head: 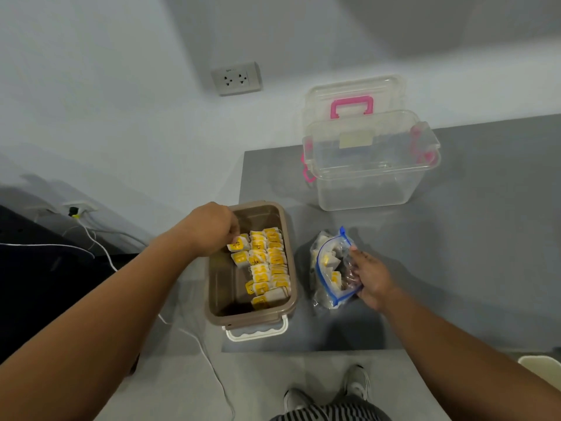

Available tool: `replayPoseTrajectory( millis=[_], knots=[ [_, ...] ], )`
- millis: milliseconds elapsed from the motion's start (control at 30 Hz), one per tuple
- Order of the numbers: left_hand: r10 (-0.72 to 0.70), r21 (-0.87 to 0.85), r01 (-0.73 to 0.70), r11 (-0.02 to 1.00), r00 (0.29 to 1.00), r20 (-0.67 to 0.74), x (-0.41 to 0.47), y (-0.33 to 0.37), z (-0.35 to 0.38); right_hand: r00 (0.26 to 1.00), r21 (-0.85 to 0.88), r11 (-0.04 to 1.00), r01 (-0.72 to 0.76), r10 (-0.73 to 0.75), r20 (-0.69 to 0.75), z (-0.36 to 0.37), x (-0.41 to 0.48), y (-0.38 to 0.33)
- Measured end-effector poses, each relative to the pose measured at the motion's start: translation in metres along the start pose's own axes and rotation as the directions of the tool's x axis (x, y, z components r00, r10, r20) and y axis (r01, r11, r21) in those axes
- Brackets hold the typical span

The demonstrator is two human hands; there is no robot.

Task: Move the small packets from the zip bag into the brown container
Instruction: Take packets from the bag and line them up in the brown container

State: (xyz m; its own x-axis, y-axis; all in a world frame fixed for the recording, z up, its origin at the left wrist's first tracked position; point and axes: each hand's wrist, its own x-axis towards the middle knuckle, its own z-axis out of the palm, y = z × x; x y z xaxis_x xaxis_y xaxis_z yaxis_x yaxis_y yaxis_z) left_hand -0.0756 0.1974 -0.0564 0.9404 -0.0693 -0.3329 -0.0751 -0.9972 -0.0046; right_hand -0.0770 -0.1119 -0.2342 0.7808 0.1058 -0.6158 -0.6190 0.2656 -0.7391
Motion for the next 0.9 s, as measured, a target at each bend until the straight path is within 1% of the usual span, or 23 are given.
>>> replayPoseTrajectory(
  millis=[100, 200, 300, 367, 467, 567, 700, 900],
  knots=[
    [0.059, 0.093, -0.069, 0.993, 0.992, 0.110, 0.008, 0.001, 0.004, 1.000, 0.006, 1.000, 0.015, -0.015, 0.004, -0.001, 0.000, 0.002],
    [0.094, 0.165, -0.126, 0.978, 0.978, 0.185, 0.018, 0.004, 0.013, 1.000, 0.015, 1.000, 0.024, -0.024, 0.002, 0.000, 0.000, 0.003],
    [0.082, 0.214, -0.140, 0.967, 0.963, 0.257, 0.028, 0.007, 0.027, 0.999, 0.029, 0.999, 0.040, -0.040, -0.026, 0.002, 0.001, 0.003],
    [0.061, 0.257, -0.136, 0.957, 0.958, 0.280, 0.034, 0.007, 0.038, 0.998, 0.029, 0.999, 0.042, -0.041, -0.038, 0.002, 0.002, 0.004],
    [0.049, 0.348, -0.147, 0.926, 0.960, 0.276, 0.041, 0.010, 0.051, 0.998, 0.042, 0.998, 0.049, -0.047, -0.051, 0.001, 0.003, 0.004],
    [0.031, 0.431, -0.136, 0.892, 0.970, 0.241, 0.044, 0.014, 0.058, 0.997, 0.039, 0.997, 0.062, -0.060, -0.051, 0.001, 0.005, 0.007],
    [0.064, 0.577, -0.156, 0.802, 0.982, 0.178, 0.046, 0.014, 0.067, 0.998, 0.038, 0.998, 0.051, -0.049, -0.047, 0.000, 0.006, 0.007],
    [0.054, 0.598, -0.125, 0.792, 0.989, 0.135, 0.045, 0.019, 0.062, 0.996, 0.049, 0.998, 0.040, -0.036, -0.077, 0.002, 0.001, 0.005]
  ],
)
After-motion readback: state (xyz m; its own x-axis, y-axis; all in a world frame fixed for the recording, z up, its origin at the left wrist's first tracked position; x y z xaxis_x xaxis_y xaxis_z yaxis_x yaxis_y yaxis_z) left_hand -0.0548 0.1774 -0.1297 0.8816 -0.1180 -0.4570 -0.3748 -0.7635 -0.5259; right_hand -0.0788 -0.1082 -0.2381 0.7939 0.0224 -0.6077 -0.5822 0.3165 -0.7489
